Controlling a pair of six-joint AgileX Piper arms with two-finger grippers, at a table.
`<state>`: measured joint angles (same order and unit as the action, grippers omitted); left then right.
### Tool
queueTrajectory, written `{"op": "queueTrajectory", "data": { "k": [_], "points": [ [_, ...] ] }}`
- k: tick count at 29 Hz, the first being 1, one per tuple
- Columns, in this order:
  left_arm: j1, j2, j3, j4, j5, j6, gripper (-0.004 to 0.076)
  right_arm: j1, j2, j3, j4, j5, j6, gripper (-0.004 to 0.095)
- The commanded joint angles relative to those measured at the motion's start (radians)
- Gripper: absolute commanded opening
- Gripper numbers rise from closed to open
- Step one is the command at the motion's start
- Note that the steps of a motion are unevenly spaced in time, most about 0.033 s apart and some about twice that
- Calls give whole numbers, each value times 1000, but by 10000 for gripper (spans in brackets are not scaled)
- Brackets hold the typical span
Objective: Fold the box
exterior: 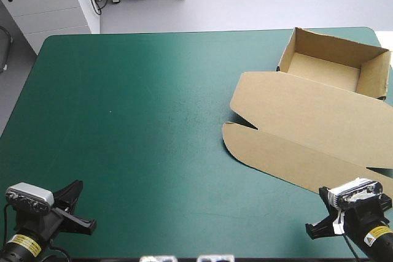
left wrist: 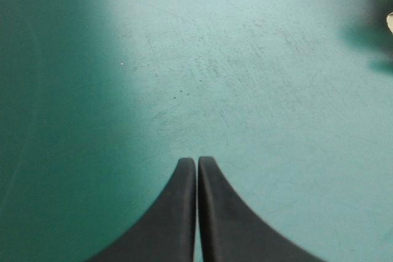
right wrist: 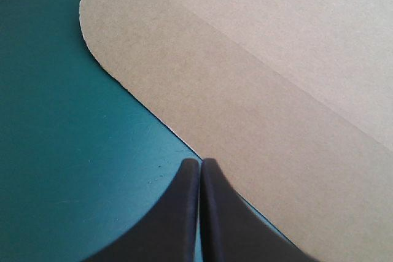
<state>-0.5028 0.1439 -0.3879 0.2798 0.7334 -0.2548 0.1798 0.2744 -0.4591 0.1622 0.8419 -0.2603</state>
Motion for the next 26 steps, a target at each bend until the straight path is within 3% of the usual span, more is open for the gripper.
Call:
{"op": "queueTrajectory", "data": {
  "k": [1, 26],
  "points": [
    [-4, 16, -23, 14, -66, -2, -8, 1, 8, -23, 2, -69, -4, -14],
    [-4, 16, -23, 14, -66, -13, -8, 1, 8, -15, 2, -88, -4, -14]
  ]
}}
